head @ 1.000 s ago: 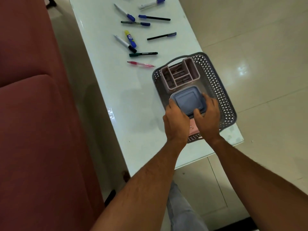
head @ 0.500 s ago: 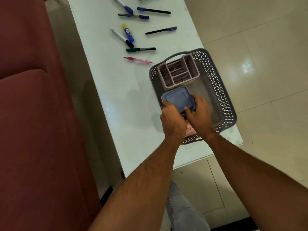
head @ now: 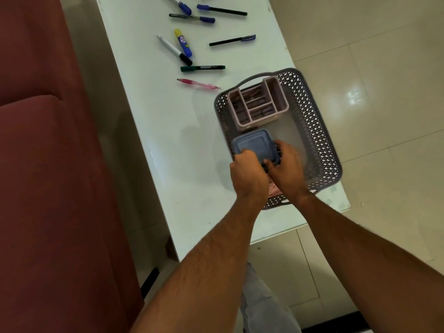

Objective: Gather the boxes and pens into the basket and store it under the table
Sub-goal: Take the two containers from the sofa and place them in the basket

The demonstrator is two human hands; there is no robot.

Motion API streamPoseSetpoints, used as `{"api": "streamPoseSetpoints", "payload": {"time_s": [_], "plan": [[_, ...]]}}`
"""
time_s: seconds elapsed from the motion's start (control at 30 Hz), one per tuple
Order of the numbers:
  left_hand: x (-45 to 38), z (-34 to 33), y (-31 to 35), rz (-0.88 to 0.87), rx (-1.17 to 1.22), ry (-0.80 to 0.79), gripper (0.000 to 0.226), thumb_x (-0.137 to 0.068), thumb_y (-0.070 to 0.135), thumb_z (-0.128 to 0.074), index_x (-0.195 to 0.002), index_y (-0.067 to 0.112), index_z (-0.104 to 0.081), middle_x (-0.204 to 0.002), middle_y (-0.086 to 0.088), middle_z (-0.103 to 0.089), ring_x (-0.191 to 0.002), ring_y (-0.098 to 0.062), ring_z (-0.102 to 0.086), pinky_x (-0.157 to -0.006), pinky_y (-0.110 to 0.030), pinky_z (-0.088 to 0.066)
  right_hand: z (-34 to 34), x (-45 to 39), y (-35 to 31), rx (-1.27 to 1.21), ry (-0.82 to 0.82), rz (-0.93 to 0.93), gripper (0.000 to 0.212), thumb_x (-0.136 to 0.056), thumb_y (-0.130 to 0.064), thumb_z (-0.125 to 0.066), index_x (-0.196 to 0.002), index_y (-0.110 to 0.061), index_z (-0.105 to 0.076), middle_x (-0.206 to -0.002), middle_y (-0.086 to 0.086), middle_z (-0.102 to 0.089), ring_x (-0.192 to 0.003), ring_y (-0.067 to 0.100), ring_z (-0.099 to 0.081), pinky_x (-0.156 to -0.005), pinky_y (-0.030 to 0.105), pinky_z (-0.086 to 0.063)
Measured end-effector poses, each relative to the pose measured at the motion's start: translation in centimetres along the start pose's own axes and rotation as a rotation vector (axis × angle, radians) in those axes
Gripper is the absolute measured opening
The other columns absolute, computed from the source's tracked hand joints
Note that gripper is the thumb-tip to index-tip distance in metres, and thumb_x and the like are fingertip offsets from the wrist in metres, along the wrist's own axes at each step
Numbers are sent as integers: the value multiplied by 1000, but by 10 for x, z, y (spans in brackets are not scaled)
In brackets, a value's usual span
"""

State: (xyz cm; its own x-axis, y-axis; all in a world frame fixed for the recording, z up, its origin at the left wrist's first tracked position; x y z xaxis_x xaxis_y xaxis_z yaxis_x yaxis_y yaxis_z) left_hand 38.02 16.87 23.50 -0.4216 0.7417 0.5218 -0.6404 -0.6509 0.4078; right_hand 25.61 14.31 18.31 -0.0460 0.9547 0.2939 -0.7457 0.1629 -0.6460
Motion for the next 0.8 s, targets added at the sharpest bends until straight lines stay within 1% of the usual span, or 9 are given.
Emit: {"api": "streamPoseSetpoints", "payload": {"time_s": [0.13, 0.2, 0.23, 0.33, 0.43, 0.53, 0.63, 0.7, 0.8], "plan": [[5, 2, -6, -52, 81, 31, 32, -97, 15, -64, -127, 7, -60, -124, -13, -67, -112, -30, -66, -90, -34, -58, -1, 5, -3, 22, 23, 10, 54, -85, -11, -74, -134, -7, -53, -126, 13, -59, -118, 26, -56, -96, 28, -47], [8, 5, -13, -68, 135, 58, 30, -95, 16, -66, -124, 8, -63, -121, -12, -69, -109, -29, -68, -89, -34, -59, 2, 12, -6, 39, 83, 25, 51, -88, -15, -73, -134, -7, -52, -126, 13, -59, -118, 26, -57, -94, 27, -46], [8, 8, -17, -81, 159, 82, 26, -95, 16, -66, -120, 9, -65, -118, -11, -70, -106, -28, -69, -87, -32, -59, 5, 16, -9, 48, 140, 47, 48, -91, -17, -71, -134, -6, -53, -125, 13, -59, -116, 26, -58, -94, 30, -50], [7, 23, -28, -163, 231, 164, 17, -96, 16, -63, -111, 9, -67, -106, -10, -72, -95, -25, -72, -81, -29, -59, 13, 29, -26, 104, 343, 197, 37, -96, -19, -63, -127, -2, -58, -121, 15, -63, -110, 28, -63, -92, 43, -57], [2, 43, -41, -273, 271, 272, 23, -96, 15, -62, -117, 7, -67, -107, -11, -73, -94, -26, -71, -82, -33, -61, 9, 37, -52, 156, 446, 364, 34, -96, -16, -61, -123, 4, -61, -120, 21, -65, -112, 31, -62, -97, 40, -53], [-8, 66, -62, -357, 255, 404, 27, -94, 13, -61, -121, 9, -65, -112, -8, -71, -101, -22, -68, -87, -29, -56, -12, 42, -91, 165, 424, 480, 37, -96, -16, -60, -125, 7, -60, -124, 23, -63, -117, 34, -59, -104, 41, -49], [-28, 91, -96, -343, 243, 428, 33, -96, 16, -60, -129, 12, -60, -123, -6, -67, -112, -18, -64, -95, -24, -50, -43, 39, -131, 157, 349, 544, 40, -96, -18, -61, -128, 5, -59, -127, 22, -63, -121, 32, -58, -107, 37, -47], [-42, 109, -122, -308, 227, 440, 37, -96, 20, -60, -133, 13, -58, -130, -6, -65, -118, -19, -63, -98, -24, -48, -63, 36, -158, 152, 296, 570, 41, -95, -16, -63, -131, 4, -58, -130, 20, -61, -124, 31, -56, -108, 34, -45], [-67, 143, -163, -274, 205, 488, 39, -97, 21, -59, -135, 12, -58, -133, -7, -64, -119, -22, -64, -100, -29, -51, -99, 30, -202, 159, 229, 618, 45, -95, -17, -64, -134, 2, -56, -134, 18, -59, -128, 30, -54, -109, 37, -45]]}}
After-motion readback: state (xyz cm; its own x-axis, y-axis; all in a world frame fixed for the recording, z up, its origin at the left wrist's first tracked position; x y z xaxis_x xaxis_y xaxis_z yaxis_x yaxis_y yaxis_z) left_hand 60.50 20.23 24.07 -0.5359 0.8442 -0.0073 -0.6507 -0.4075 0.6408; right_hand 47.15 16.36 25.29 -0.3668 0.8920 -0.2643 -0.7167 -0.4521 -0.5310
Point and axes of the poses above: each hand's wrist, its own x-axis away from the middle knuckle, its own z-axis out of the back of the hand, y = z × x, the point moved 5 cm from there along -x, towards the middle knuckle
